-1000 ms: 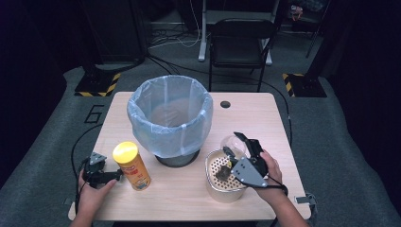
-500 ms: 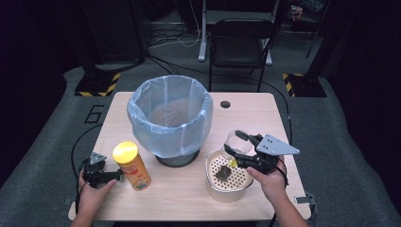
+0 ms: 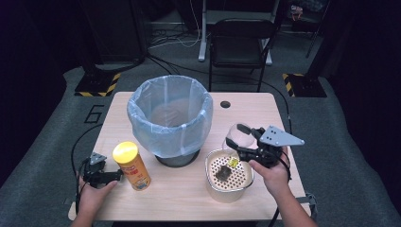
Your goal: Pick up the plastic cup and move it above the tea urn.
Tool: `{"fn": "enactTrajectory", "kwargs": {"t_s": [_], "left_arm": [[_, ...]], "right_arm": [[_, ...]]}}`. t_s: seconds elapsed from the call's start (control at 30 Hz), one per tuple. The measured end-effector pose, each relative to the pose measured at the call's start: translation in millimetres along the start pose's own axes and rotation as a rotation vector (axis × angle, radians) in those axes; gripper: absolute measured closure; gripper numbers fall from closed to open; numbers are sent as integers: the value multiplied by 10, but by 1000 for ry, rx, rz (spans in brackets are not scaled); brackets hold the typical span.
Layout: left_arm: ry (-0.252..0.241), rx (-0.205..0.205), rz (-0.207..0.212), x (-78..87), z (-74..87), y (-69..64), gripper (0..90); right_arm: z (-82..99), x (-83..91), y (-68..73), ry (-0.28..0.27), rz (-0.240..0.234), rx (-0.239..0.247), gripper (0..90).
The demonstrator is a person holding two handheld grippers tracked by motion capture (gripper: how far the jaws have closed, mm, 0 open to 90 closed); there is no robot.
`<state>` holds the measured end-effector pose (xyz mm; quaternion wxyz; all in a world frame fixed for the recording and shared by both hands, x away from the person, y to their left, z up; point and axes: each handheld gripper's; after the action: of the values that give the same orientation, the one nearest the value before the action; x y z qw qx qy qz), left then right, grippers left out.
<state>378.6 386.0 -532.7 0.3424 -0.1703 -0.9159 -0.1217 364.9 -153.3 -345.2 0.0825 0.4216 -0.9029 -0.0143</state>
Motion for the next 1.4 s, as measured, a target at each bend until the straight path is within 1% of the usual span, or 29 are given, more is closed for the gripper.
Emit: {"fn": "enactTrajectory", "kwargs": {"t_s": [0.03, 0.13, 0.27, 0.3, 0.33, 0.37, 0.43, 0.5, 0.53, 0.57, 0.6, 0.63, 0.7, 0.73, 0.77, 0.83, 0.9, 0.93, 0.97, 1.0, 1.03, 1.07, 1.1, 1.13, 1.17, 1.23, 1.27, 1.3, 1.4], "left_arm": [[0, 0, 0, 0, 0, -1, 68], [6, -15, 9, -5, -4, -2, 46], [7, -17, 11, -6, -4, -3, 43], [11, -33, 29, 1, -1, -13, 38], [11, -33, 29, 1, -1, -13, 14], [26, -50, 53, 16, 0, -31, 5], [26, -53, 50, 17, 0, -29, 6], [26, -53, 50, 17, 0, -29, 7], [26, -53, 50, 17, 0, -29, 7], [26, -53, 49, 17, 0, -29, 7], [26, -53, 49, 17, 0, -29, 7], [24, -52, 49, 16, 1, -29, 7], [24, -52, 49, 16, 1, -29, 7], [24, -52, 49, 16, 1, -29, 7], [25, -52, 49, 17, 0, -30, 7], [25, -52, 49, 16, 0, -30, 7], [25, -53, 50, 17, 0, -29, 7], [25, -53, 50, 17, 0, -29, 7], [25, -53, 50, 16, 0, -29, 7], [25, -54, 50, 17, 0, -28, 7], [23, -53, 49, 17, 1, -29, 9], [23, -53, 49, 17, 1, -29, 11], [20, -48, 47, 18, 3, -31, 13], [5, -48, 38, 10, 8, -32, 18], [15, -43, 45, 21, 7, -30, 26], [7, -49, 36, 19, 8, -24, 36], [7, -49, 36, 19, 8, -24, 37], [6, -47, 35, 18, 8, -24, 39], [7, -42, 35, 20, 9, -26, 43]], "right_arm": [[-44, 0, 11, 3, 6, 3, 378], [-257, -48, 53, 2, -1, 52, 375], [-470, -144, 102, 0, -24, 55, 372], [-508, -170, 107, -1, -27, 59, 372], [-508, -170, 107, -1, -27, 59, 372], [-649, -273, 132, 9, -28, 78, 372], [-771, -347, 146, 24, -26, 77, 372], [-894, -432, 125, 11, -42, 47, 372], [-894, -432, 125, 11, -42, 47, 372], [-1009, -533, 103, 1, -45, 30, 372], [-1009, -533, 103, 1, -45, 30, 372], [-1108, -642, 108, 12, -34, 41, 372], [-1185, -758, 114, 17, -37, 44, 372], [-1185, -758, 114, 17, -37, 44, 372], [-1239, -870, 125, 28, -49, 26, 371], [-1274, -995, 133, 43, -72, 16, 370], [-1296, -1113, 166, 57, -71, 19, 370], [-1296, -1113, 166, 57, -71, 19, 370], [-1303, -1170, 183, 55, -72, 18, 369], [-1308, -1227, 191, 53, -80, 18, 369], [-1308, -1344, 224, 45, -109, 9, 367], [-1308, -1344, 224, 45, -109, 9, 367], [-1296, -1459, 255, 48, -103, 15, 366], [-1281, -1516, 265, 50, -108, 3, 365], [-1266, -1574, 272, 56, -111, 3, 364], [-1230, -1682, 294, 81, -96, 6, 358], [-1230, -1682, 294, 81, -96, 6, 358], [-1191, -1774, 309, 108, -81, 9, 351], [-1161, -1836, 315, 117, -82, -11, 343]]}}
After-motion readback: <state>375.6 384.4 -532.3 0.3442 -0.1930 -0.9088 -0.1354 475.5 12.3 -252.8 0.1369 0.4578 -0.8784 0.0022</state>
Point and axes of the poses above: each handheld gripper's, and its own axes: x roughly backward along the jaws, z roughly out of its underside, y roughly to its left, and after that the axes turned 10 degrees about -x, right-handed
